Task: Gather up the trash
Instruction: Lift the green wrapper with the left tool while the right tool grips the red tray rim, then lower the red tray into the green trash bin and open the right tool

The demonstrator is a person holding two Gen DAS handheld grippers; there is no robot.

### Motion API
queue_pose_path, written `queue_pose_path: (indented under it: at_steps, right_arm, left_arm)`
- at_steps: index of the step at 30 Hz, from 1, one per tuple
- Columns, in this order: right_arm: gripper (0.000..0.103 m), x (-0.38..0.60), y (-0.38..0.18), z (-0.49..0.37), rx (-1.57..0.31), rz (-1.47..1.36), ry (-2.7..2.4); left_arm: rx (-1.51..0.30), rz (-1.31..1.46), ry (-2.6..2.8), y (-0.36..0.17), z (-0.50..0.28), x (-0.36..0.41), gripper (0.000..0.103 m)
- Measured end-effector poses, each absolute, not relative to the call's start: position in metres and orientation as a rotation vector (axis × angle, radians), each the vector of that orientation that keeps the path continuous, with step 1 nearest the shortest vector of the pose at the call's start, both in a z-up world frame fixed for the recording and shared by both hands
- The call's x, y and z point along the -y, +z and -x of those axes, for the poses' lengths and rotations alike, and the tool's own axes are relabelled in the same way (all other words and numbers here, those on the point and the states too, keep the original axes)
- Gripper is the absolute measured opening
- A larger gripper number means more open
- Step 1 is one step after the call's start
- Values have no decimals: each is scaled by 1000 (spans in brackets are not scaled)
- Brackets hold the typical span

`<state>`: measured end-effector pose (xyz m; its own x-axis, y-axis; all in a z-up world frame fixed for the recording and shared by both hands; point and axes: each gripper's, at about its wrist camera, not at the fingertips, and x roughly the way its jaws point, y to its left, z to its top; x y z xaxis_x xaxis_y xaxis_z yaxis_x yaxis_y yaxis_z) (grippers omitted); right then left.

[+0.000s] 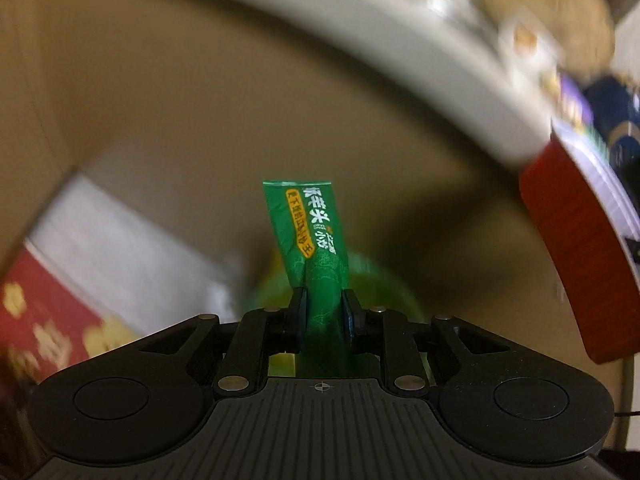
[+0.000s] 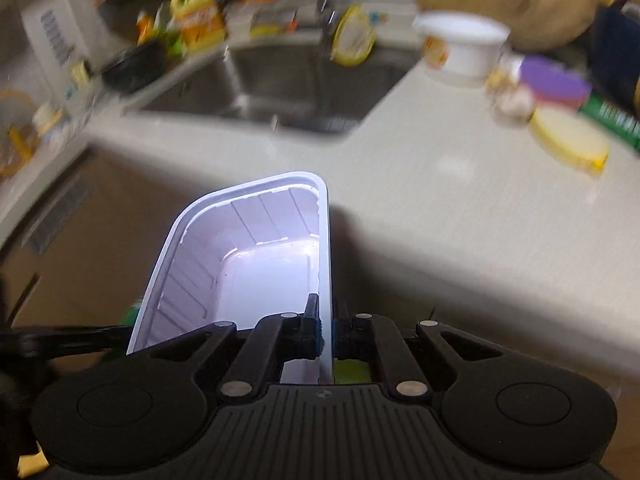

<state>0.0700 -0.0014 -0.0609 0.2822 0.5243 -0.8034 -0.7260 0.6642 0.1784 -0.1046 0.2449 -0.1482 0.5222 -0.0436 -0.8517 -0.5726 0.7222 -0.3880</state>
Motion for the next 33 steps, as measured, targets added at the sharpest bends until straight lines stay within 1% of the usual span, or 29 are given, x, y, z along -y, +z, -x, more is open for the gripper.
queue_pose_path:
  at_steps: [3, 5, 10, 12, 14, 16, 18, 19, 22, 23, 24, 26, 29, 33]
  right_arm:
    - [5, 5, -93, -51, -1016, 322, 799]
    - [5, 7, -123, -44, -1043, 392, 755]
    - [6, 1, -230, -57, -1203, 392, 667]
    - [6, -12, -272, -58, -1207, 395, 671]
    - [6, -25, -311, -58, -1174, 357, 719]
    - [8, -41, -353, -59, -1227, 392, 731]
    - [17, -52, -389, -64, -1324, 394, 709]
    - [18, -54, -400, -67, -1364, 390, 691]
    - [18, -48, -401, -74, -1383, 387, 668]
    - [22, -43, -394, -73, -1367, 397, 659]
    - [30, -37, -386, -74, -1352, 409, 651]
    - [39, -24, -369, -79, -1331, 422, 639]
    - [41, -8, -350, -89, -1319, 446, 627]
    - [41, 9, -343, -98, -1317, 486, 611]
  left_arm:
    - [-1101, 755, 283, -192, 93, -230, 22]
    - [-1118, 779, 274, -206, 91, -227, 22]
    - [-1136, 767, 315, -217, 93, -235, 22]
    - [-1153, 768, 336, -221, 93, -235, 22]
    - [-1164, 768, 349, -224, 94, -232, 22]
    - [-1176, 765, 355, -227, 92, -227, 22]
    - [-1196, 765, 362, -232, 91, -224, 22]
    - [-1211, 769, 366, -236, 91, -223, 22]
    - [-1260, 790, 347, -251, 91, -219, 22]
    - [-1280, 801, 332, -256, 90, -215, 22]
    - [-1299, 814, 314, -265, 88, -209, 22]
    - [-1337, 838, 272, -279, 81, -199, 22]
    - [-1382, 857, 215, -294, 67, -178, 22]
    - [-1401, 870, 190, -321, 44, -157, 22]
